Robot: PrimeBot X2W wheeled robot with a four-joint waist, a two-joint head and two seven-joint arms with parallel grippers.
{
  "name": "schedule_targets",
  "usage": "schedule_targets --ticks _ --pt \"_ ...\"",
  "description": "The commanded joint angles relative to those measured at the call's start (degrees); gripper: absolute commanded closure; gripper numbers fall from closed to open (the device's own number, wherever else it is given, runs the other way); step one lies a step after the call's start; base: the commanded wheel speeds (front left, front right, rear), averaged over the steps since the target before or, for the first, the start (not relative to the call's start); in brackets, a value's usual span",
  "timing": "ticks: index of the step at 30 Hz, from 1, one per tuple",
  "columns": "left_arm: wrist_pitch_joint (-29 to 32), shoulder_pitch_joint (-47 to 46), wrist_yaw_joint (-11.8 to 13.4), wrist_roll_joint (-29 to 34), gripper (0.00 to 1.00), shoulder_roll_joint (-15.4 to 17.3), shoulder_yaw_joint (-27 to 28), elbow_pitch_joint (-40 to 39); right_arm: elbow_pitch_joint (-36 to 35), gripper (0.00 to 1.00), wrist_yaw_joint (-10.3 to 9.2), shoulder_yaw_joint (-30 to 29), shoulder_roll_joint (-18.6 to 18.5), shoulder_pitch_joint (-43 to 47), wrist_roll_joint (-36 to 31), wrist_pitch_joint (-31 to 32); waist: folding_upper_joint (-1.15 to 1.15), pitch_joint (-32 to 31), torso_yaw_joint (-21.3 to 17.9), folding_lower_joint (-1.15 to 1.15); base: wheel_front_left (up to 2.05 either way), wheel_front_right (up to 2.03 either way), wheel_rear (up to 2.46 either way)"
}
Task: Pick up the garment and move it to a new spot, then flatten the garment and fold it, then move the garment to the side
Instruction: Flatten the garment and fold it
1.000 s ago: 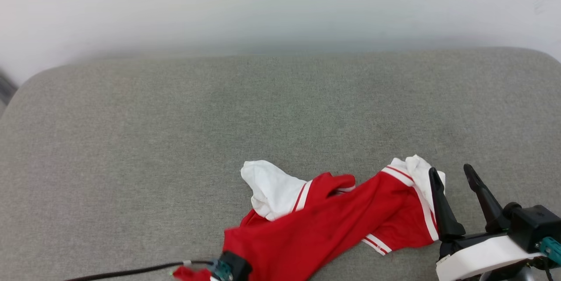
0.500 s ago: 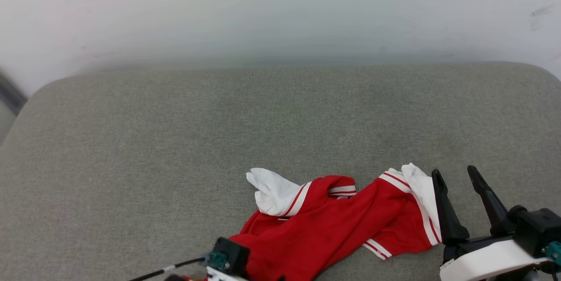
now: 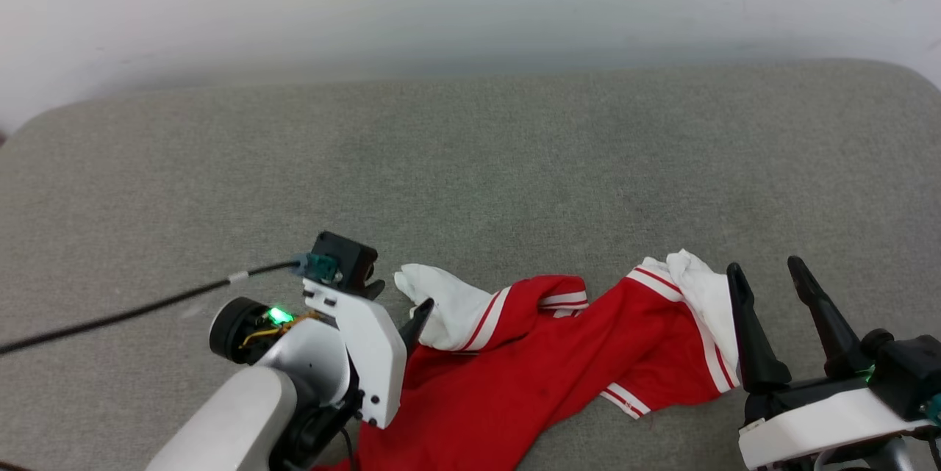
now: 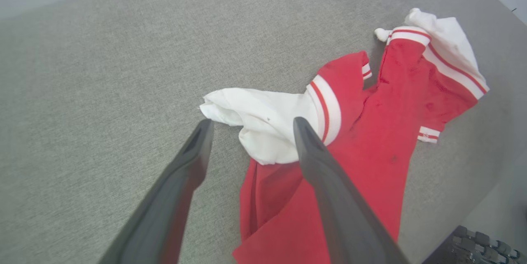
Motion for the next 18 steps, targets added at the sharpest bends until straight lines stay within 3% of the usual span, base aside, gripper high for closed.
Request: schedule_targets --ticks 1,12,15,16,17,18 --pt "0.2 -0.7 -0.3 -0.3 0.0 -0.2 0.1 0.3 0.0 0.0 -0.02 0.1 0.1 -0.7 0.0 -0.5 0.0 1.6 -0.9 0.0 0.0 0.0 0.0" --pt "9.1 -11.2 -5.8 -4.4 0.0 -1.9 -1.3 17.3 3.6 0.0 -0.03 1.1 0.1 -3.9 1.1 -3.2 0.0 7.8 -4.0 0.0 0.0 0.0 0.0" --pt "13.7 -12.2 -8.1 -4.8 0.0 -2.3 -4.1 22.9 4.8 0.0 -0.02 1.6 0.1 -4.7 1.7 -4.0 0.0 8.7 -4.6 0.0 0.0 0.0 0.0" --pt "14.8 -12.1 -8.6 -4.7 0.09 -2.4 -5.0 23.8 5.0 0.0 -0.02 1.6 0.1 -4.9 1.8 -4.1 0.0 8.7 -4.7 0.0 0.0 0.0 0.0" --pt "15.7 -12.0 -9.1 -4.7 0.49 -2.5 -5.7 24.4 5.2 0.0 -0.03 1.7 0.1 -5.0 1.8 -4.2 0.0 8.8 -4.8 0.0 0.0 0.0 0.0" --pt "16.5 -11.9 -9.6 -4.8 0.69 -2.6 -6.5 24.8 5.3 0.0 -0.02 1.7 0.1 -5.1 1.8 -4.3 0.0 8.8 -4.9 0.0 0.0 0.0 0.0"
